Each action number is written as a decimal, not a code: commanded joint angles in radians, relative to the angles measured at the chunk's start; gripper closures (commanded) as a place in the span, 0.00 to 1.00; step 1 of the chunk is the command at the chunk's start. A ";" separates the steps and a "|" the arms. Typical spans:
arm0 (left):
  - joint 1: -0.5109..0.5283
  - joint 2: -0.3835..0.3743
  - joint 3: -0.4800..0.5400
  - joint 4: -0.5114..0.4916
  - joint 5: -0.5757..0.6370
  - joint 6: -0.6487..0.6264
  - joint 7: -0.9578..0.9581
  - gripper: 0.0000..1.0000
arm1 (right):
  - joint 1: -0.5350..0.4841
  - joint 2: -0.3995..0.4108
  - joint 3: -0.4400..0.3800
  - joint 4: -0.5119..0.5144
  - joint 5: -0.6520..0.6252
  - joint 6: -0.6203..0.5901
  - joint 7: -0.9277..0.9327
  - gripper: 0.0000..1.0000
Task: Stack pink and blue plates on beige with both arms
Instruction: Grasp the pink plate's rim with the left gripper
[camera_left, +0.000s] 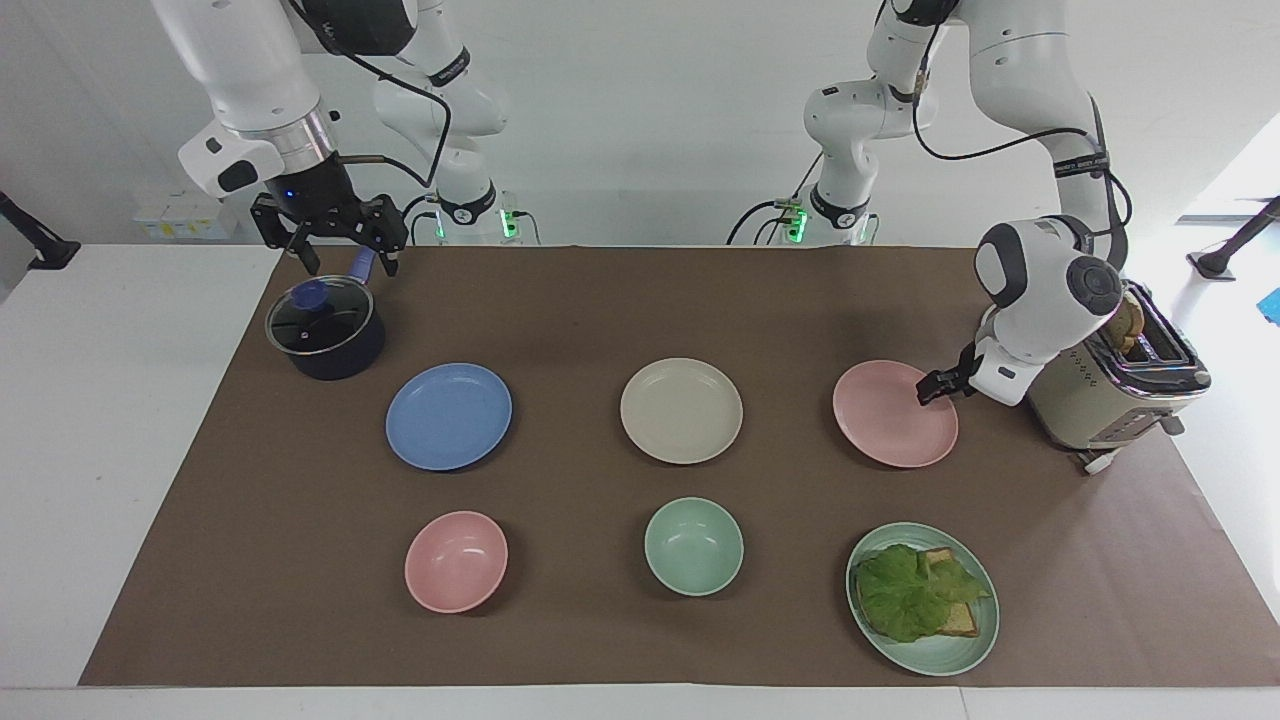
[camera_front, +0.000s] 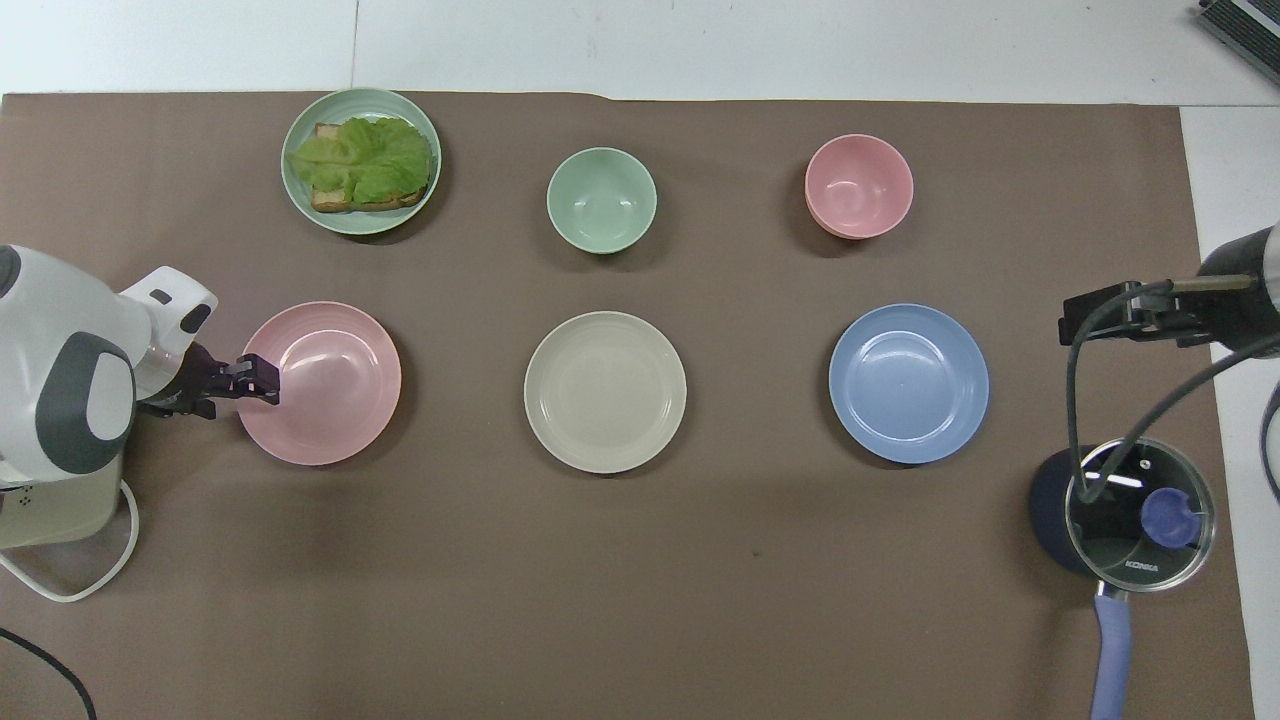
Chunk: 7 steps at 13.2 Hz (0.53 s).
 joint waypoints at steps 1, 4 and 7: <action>-0.008 -0.036 -0.002 -0.041 0.001 -0.007 -0.046 0.73 | -0.008 0.003 0.003 0.006 0.003 0.000 0.015 0.00; 0.000 -0.034 -0.001 -0.030 0.001 -0.033 -0.040 1.00 | -0.008 0.003 0.003 0.006 0.003 0.000 0.015 0.00; 0.003 -0.024 -0.002 0.043 0.001 -0.147 -0.032 1.00 | -0.008 0.003 0.003 0.006 0.003 0.000 0.015 0.00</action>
